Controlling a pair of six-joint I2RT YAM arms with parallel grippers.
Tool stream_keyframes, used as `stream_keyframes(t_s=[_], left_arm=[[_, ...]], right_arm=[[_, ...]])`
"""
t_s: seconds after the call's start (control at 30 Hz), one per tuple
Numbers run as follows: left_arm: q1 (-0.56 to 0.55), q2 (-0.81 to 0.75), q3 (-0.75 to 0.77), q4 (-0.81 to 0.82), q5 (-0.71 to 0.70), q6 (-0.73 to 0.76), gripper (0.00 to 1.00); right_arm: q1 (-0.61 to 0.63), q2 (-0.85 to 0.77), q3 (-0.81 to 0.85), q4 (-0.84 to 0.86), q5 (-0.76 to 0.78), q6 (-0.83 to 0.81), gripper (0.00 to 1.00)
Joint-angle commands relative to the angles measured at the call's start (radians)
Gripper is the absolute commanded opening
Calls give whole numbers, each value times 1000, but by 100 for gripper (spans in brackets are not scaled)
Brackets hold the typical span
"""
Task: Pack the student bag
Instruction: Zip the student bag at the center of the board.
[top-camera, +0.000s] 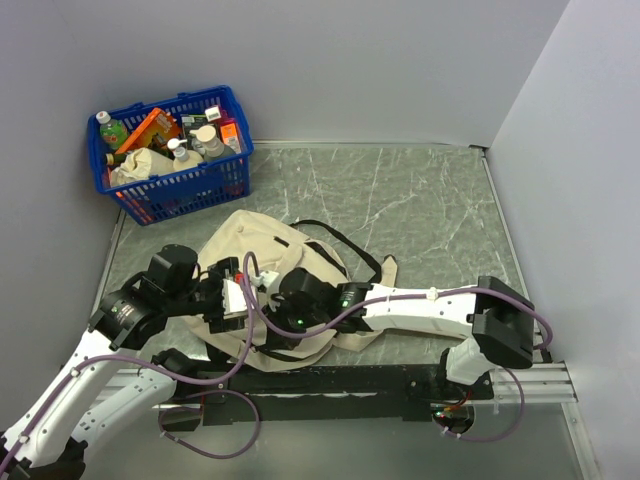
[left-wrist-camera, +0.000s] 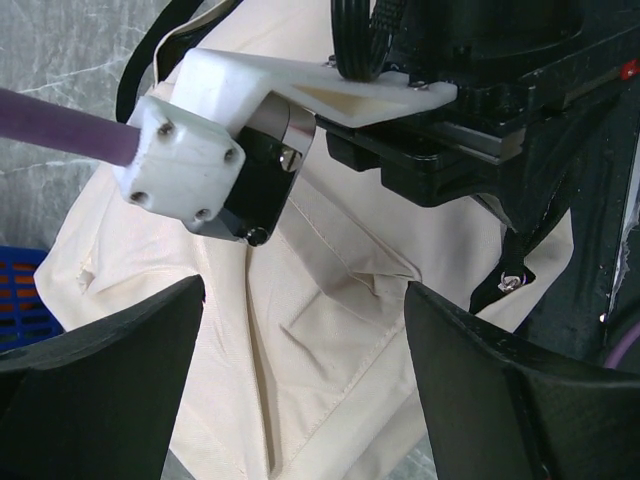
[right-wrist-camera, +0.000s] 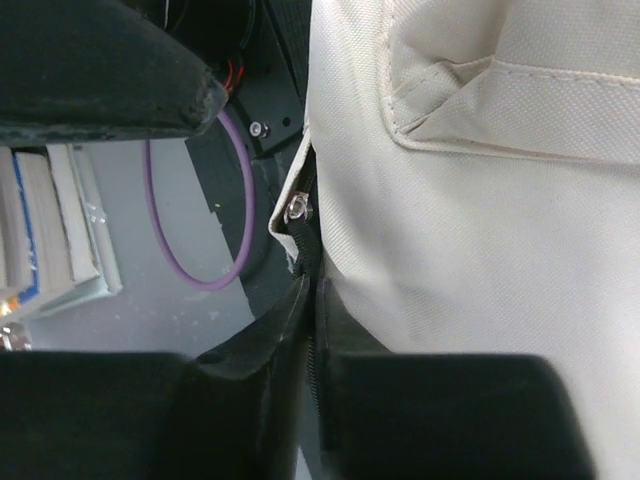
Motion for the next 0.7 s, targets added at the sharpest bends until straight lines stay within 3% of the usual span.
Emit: stream_keyframes(t_s=[0.0,0.17,0.37,0.5,0.67], left_arm=[[4,2,27,37,26,-11,85],[5,7,23,51,29,-9,85],[4,24,19,47,43,0,84],[5,22,-5,28,69,21,85],[4,79,-11,33,150,12,85]], right_arm=[[-28,-16,13,32,5,7,2],[-152,-64,-19,43,-12,19,0],[-310,-30,80,-50,4,-56,0],[-351,2,137,-69,-7,-74,0],[-347,-33,90,-29,-48,-45,0]])
